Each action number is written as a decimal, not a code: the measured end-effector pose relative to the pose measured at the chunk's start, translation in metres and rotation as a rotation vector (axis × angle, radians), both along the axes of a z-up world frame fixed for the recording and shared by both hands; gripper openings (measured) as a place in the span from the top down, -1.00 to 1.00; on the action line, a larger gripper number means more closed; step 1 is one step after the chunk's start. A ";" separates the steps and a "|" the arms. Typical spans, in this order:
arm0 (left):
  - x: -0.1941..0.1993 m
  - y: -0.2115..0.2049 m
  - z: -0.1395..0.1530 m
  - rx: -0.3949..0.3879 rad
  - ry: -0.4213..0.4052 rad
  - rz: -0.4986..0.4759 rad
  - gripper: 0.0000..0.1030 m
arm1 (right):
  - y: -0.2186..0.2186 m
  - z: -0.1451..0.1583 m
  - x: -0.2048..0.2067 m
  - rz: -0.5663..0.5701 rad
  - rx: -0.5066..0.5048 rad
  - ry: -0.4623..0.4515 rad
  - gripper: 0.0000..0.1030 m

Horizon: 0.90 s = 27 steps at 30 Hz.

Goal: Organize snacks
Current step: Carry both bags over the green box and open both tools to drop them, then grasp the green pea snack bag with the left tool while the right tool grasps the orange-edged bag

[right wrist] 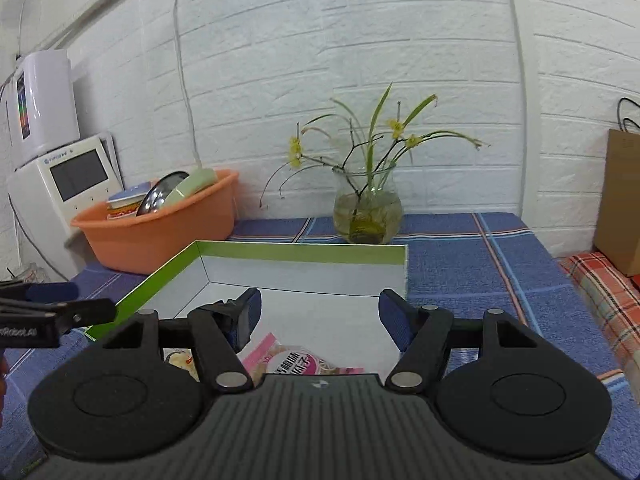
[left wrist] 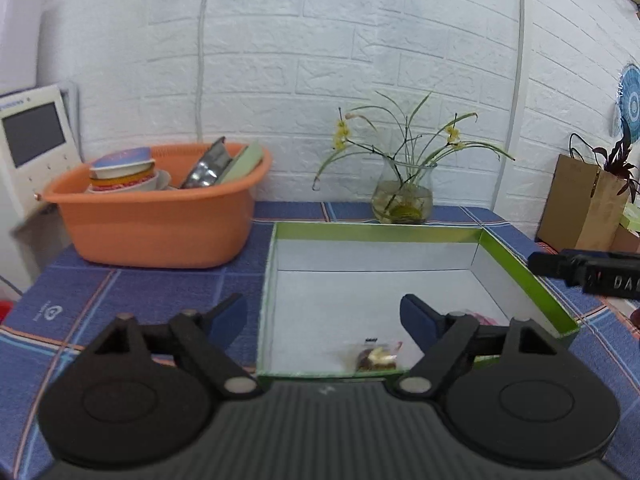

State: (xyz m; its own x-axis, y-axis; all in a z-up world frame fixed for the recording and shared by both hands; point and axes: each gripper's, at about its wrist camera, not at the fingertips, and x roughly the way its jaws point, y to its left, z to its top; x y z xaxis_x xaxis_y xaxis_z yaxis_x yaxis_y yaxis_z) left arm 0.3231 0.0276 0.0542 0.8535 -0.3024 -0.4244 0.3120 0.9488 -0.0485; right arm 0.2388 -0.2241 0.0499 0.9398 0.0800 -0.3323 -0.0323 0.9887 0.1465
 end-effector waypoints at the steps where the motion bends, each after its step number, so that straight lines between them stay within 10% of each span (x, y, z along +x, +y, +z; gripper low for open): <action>1: -0.016 0.008 -0.001 0.010 -0.021 0.018 -0.82 | -0.005 0.000 -0.013 -0.004 0.005 -0.013 -1.00; 8: -0.105 0.056 -0.033 -0.017 0.008 0.129 -0.97 | -0.020 -0.039 -0.070 -0.016 0.032 0.073 -1.00; 19: -0.116 0.049 -0.076 0.000 0.151 0.015 -0.95 | -0.020 -0.070 -0.028 0.032 0.273 0.246 -1.00; 27: -0.117 0.038 -0.087 0.052 0.161 -0.041 -0.33 | 0.002 -0.074 -0.022 0.135 0.172 0.290 -1.00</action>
